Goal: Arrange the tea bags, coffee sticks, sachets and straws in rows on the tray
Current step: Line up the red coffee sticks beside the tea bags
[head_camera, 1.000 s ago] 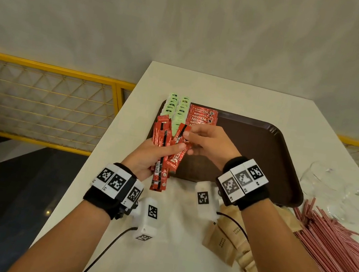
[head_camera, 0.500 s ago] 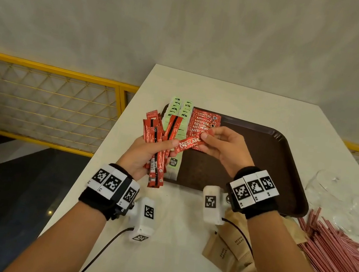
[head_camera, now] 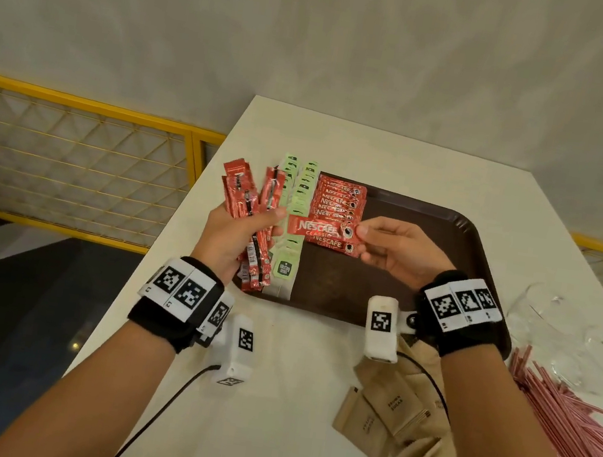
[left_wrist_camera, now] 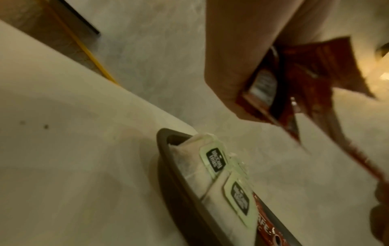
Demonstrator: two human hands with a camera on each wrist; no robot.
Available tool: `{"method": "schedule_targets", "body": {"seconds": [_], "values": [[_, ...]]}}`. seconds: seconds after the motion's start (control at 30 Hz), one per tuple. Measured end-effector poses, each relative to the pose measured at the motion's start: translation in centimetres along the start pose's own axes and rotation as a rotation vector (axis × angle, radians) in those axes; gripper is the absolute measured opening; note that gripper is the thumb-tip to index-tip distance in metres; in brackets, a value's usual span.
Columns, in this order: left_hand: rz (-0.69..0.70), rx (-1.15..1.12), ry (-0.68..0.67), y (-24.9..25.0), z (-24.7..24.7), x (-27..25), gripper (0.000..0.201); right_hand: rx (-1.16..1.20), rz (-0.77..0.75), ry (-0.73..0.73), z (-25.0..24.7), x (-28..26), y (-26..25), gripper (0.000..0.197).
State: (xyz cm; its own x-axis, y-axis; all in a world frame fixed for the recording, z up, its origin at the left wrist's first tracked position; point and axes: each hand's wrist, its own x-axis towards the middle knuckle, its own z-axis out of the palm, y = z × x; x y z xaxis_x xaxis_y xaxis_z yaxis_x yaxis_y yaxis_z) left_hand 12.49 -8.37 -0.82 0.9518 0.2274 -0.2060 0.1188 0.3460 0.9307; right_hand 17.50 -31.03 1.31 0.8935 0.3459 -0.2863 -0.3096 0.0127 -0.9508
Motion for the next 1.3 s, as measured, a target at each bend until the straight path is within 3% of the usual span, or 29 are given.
{"method": "schedule_targets", "body": {"seconds": [0.1,0.27,0.4,0.93,1.3], "values": [[-0.07,-0.073,0.033,-0.1,-0.3,0.0,0.016,-0.082,0.007,0.142,-1.3,0.9,0.4,0.007],[-0.108,-0.083,-0.023,-0.3,-0.4,-0.3,0.019,-0.336,0.201,0.251,-2.2,2.8,1.3,0.009],[-0.111,-0.091,-0.042,-0.1,-0.3,-0.4,0.022,-0.513,0.277,0.25,-2.2,3.9,0.7,0.01],[-0.141,-0.116,-0.06,-0.1,-1.2,-0.1,0.018,-0.744,0.424,0.176,-1.1,4.6,0.5,0.003],[-0.196,-0.132,-0.088,-0.4,-1.0,0.0,0.032,-0.716,0.369,0.275,0.0,5.5,0.5,0.006]]}}
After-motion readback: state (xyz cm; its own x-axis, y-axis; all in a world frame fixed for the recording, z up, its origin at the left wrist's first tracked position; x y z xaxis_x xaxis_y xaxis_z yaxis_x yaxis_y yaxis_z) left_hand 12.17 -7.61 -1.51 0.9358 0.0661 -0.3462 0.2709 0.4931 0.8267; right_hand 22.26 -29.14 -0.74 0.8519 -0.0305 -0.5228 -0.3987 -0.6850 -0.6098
